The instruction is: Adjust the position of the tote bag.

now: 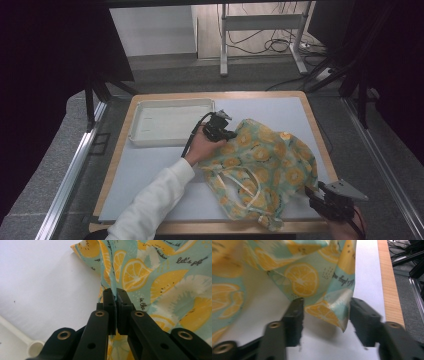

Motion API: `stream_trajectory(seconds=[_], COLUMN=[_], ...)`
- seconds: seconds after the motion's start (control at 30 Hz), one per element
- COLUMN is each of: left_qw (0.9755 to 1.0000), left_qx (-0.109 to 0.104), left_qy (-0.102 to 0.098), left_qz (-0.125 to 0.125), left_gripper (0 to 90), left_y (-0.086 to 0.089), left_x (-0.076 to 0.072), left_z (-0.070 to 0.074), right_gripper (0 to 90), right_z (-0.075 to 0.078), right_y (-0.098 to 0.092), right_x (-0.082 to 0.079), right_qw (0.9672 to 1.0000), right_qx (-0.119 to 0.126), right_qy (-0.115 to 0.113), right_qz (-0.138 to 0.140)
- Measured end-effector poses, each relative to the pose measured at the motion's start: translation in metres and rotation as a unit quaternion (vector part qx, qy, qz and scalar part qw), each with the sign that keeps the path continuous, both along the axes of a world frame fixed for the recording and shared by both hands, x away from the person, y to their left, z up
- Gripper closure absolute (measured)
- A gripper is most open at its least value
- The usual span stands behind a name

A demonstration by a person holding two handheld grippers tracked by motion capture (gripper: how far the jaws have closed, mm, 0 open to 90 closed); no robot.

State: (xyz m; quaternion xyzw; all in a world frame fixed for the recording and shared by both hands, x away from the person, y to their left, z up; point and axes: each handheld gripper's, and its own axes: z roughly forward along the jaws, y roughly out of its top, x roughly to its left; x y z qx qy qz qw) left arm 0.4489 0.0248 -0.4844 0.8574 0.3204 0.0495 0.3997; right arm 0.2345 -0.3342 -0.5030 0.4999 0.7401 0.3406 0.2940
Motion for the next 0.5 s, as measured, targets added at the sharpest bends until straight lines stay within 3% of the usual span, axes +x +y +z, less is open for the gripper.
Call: stream_trajectory(seconds=[0.3,0.5], left_qw=[1.0000,0.9999], left_qx=[-0.004,-0.004], left_qy=[-0.006,-0.011], left_qz=[-0.004,-0.001], left_gripper=[87.9,88.6], left_y=[0.0023,0.0061], left_x=[-0.0046,-0.0095], left_z=[0.0042,0.0083], right_gripper=[85.3,87.9], right_z=[-0.0028,0.0001], right_y=[-0.0062,-0.0059], right_x=[0.0078,0.0076], right_qw=[0.9998,0.9998], right_qx=[0.017,0.019], right_qy=[-0.003,-0.009], right_qz=[-0.004,-0.001])
